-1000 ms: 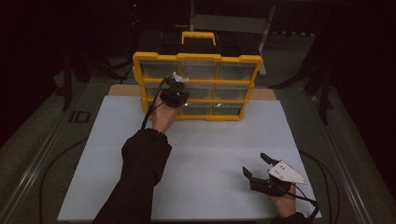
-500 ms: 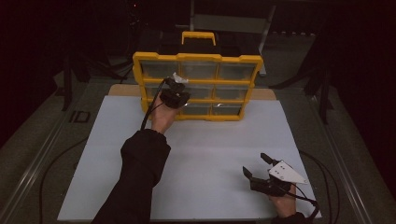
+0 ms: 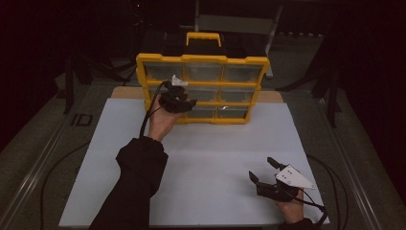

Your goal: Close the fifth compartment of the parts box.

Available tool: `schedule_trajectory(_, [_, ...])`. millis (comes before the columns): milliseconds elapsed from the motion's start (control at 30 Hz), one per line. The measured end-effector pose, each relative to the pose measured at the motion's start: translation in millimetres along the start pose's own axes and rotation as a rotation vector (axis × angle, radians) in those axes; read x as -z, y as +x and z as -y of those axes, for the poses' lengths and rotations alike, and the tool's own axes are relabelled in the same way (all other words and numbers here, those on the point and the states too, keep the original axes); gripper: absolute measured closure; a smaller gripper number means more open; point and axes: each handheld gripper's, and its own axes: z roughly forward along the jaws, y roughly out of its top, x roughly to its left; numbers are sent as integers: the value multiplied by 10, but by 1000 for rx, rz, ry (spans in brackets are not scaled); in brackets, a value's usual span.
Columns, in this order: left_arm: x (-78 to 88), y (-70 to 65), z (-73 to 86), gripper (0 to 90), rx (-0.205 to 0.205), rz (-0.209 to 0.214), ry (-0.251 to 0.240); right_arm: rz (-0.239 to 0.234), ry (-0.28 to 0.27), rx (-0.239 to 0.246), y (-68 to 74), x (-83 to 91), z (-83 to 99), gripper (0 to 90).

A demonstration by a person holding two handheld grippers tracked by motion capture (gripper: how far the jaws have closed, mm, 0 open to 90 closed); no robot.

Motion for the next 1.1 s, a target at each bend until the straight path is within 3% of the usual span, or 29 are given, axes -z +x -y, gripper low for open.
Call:
schedule_trajectory(233, [170, 35, 47, 466, 18, 29, 5, -1, 0, 1, 4, -4, 0, 159])
schedule_trajectory(500, [412, -41, 141, 442, -54, 72, -15, -3, 4, -1, 9, -11, 2, 158])
schedule_trajectory(600, [499, -70, 182, 409, -59, 79, -22, -4, 4, 0, 12, -15, 2, 159])
schedule_trajectory(933, [822, -105, 416, 306, -98, 58, -42, -4, 5, 0, 16, -21, 4, 158])
schedule_trajectory(1100, [972, -53, 580, 244, -80, 38, -51, -4, 7, 2, 20, -26, 5, 158])
